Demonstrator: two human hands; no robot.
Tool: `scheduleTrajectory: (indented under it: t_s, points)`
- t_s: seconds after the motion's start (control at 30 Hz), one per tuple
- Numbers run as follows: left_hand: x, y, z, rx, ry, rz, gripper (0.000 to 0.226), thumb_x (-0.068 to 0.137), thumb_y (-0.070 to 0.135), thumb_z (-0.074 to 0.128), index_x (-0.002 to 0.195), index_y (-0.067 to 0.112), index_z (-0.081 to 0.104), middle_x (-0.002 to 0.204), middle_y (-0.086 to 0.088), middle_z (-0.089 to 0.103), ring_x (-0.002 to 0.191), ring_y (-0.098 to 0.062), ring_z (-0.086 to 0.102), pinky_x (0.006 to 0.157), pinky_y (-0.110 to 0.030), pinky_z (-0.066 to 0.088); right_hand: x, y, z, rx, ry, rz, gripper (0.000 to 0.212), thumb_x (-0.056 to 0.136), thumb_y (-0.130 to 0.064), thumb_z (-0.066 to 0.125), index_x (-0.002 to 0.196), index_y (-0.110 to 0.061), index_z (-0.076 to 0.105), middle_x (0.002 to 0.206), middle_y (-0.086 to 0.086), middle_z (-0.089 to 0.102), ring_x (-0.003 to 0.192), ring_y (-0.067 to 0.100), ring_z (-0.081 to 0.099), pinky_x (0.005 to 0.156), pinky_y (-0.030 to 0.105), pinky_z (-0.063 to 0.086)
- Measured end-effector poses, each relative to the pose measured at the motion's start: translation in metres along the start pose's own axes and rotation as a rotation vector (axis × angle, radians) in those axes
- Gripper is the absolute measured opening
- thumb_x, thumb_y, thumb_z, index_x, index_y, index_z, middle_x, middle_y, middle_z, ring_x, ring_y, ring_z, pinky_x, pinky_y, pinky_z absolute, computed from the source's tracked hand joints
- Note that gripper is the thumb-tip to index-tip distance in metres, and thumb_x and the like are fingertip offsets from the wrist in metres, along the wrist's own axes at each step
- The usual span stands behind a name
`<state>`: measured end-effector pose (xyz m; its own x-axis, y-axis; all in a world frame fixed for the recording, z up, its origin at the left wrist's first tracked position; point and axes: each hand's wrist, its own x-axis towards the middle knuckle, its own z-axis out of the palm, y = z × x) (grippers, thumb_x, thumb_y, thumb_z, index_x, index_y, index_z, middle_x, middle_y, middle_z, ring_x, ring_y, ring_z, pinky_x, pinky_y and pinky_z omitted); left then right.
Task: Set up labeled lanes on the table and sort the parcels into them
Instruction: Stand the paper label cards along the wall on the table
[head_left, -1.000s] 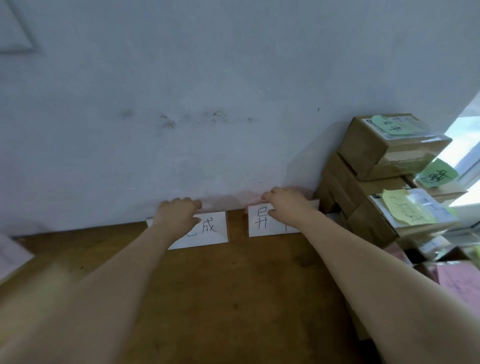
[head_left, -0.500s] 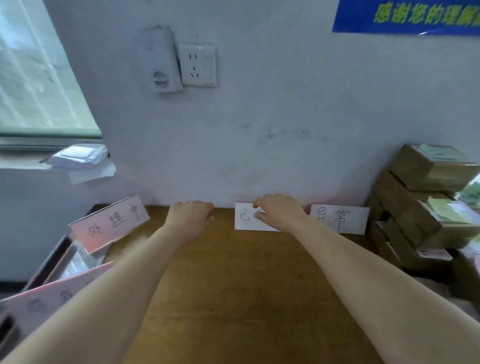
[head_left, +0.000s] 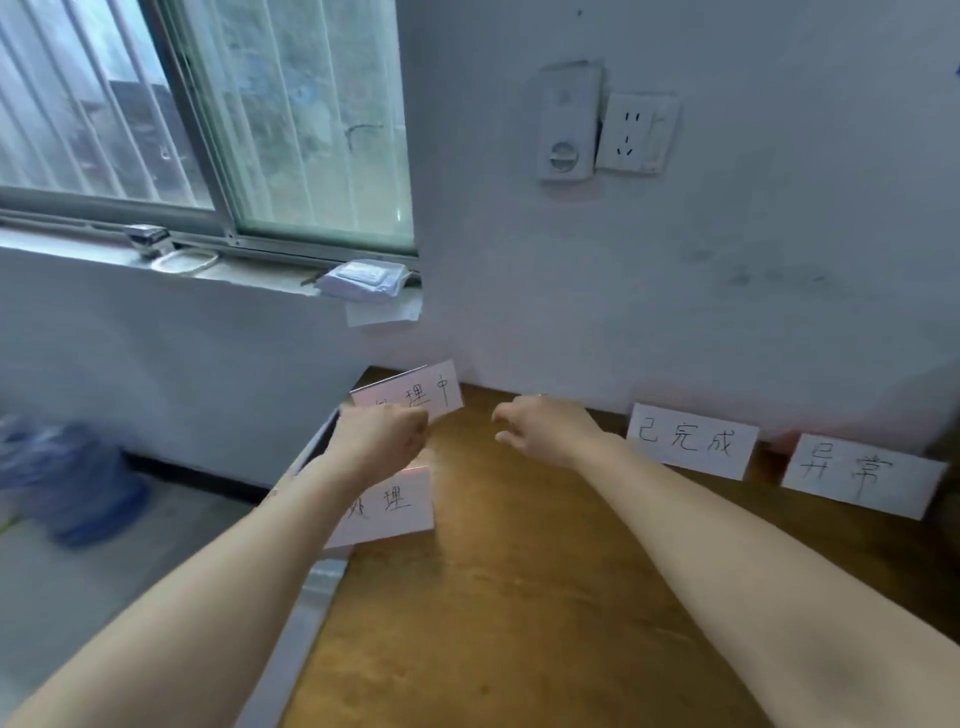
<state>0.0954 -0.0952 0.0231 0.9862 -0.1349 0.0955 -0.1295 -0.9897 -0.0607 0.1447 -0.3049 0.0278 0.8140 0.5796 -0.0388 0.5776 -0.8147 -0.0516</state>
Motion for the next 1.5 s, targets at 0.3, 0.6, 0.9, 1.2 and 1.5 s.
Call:
scheduleTrajectory:
  t_s: [0.3, 0.6, 0.9, 1.2, 1.5]
  points:
    - [-0.013, -0.071, 0.031, 0.007, -0.099, -0.23, 0.022, 0.098, 0.036, 0.042, 0.108, 0.028, 0.06, 0.108, 0.006, 0.065, 0.096, -0.021, 0.061, 0.067, -0.028, 0.038, 0.078, -0.047, 0.023, 0.017, -0.044, -0.198, 0.03, 0.097, -0.033, 0.049, 0.125, -0.023, 0.057, 0.126, 0.004, 0.059, 0.115, 0.025, 0.055, 0.082, 0.034, 0.045]
    - [-0.002, -0.104, 0.057, -0.11, -0.091, -0.191, 0.023, 0.098, 0.036, 0.045, 0.108, 0.026, 0.062, 0.11, 0.006, 0.065, 0.096, -0.018, 0.061, 0.075, -0.031, 0.047, 0.123, -0.095, 0.068, 0.055, -0.191, -0.326, 0.038, 0.097, -0.031, 0.053, 0.135, -0.023, 0.053, 0.134, 0.0, 0.057, 0.115, 0.021, 0.056, 0.085, 0.033, 0.053]
    - [0.034, -0.151, 0.075, -0.12, -0.151, -0.073, 0.025, 0.098, 0.034, 0.043, 0.114, 0.025, 0.061, 0.114, 0.004, 0.063, 0.104, -0.019, 0.058, 0.077, -0.03, 0.044, 0.158, -0.137, 0.109, 0.01, -0.487, -0.309, 0.057, 0.091, -0.035, 0.062, 0.143, -0.024, 0.043, 0.135, 0.001, 0.056, 0.12, 0.023, 0.054, 0.09, 0.037, 0.053]
    - [0.094, -0.158, 0.094, -0.135, -0.178, 0.077, 0.022, 0.096, 0.034, 0.047, 0.113, 0.029, 0.06, 0.118, 0.008, 0.061, 0.107, -0.019, 0.057, 0.079, -0.03, 0.044, 0.171, -0.106, 0.087, 0.133, -0.434, -0.097, 0.041, 0.094, -0.023, 0.059, 0.134, -0.024, 0.055, 0.126, 0.004, 0.062, 0.111, 0.025, 0.059, 0.079, 0.034, 0.049]
    - [0.162, -0.129, 0.112, -0.053, -0.193, 0.147, 0.05, 0.092, 0.033, 0.054, 0.14, 0.029, 0.041, 0.135, -0.002, 0.047, 0.12, -0.022, 0.046, 0.088, -0.033, 0.045, 0.151, 0.01, 0.077, 0.096, -0.35, 0.365, 0.031, 0.093, -0.022, 0.056, 0.123, -0.03, 0.059, 0.119, 0.002, 0.064, 0.107, 0.027, 0.06, 0.075, 0.031, 0.042]
